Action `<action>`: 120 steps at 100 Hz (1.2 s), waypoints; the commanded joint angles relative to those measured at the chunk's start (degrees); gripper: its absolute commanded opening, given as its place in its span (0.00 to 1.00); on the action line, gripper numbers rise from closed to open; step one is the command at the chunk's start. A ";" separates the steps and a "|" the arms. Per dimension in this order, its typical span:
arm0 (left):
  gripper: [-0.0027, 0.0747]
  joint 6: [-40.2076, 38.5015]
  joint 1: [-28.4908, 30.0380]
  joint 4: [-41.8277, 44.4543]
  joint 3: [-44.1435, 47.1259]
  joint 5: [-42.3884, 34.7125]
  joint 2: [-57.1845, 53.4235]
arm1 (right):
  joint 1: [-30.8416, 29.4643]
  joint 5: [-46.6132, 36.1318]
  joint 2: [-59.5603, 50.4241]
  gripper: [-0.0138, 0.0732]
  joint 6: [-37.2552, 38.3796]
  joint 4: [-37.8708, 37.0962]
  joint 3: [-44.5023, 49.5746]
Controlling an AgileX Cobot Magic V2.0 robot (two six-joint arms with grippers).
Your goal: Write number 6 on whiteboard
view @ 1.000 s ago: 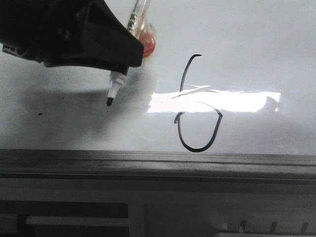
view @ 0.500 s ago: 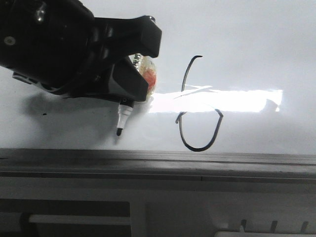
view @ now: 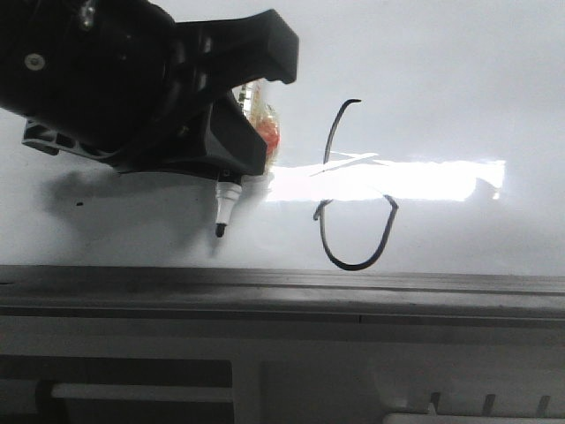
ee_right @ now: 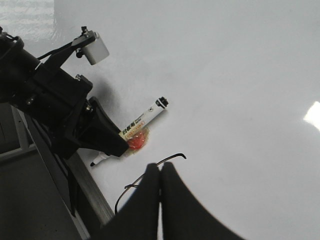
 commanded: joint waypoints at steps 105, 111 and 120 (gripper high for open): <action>0.83 -5.13 1.40 0.13 -1.25 -13.53 3.08 | -0.41 -3.59 0.44 0.09 0.39 3.55 -1.47; 0.82 -5.01 1.40 0.45 -1.25 -12.66 1.02 | -0.41 -3.59 -0.03 0.09 0.39 4.76 -1.47; 0.82 -3.96 1.40 2.26 -1.25 -10.90 -2.92 | -0.41 -3.25 -1.42 0.09 0.49 5.01 -1.47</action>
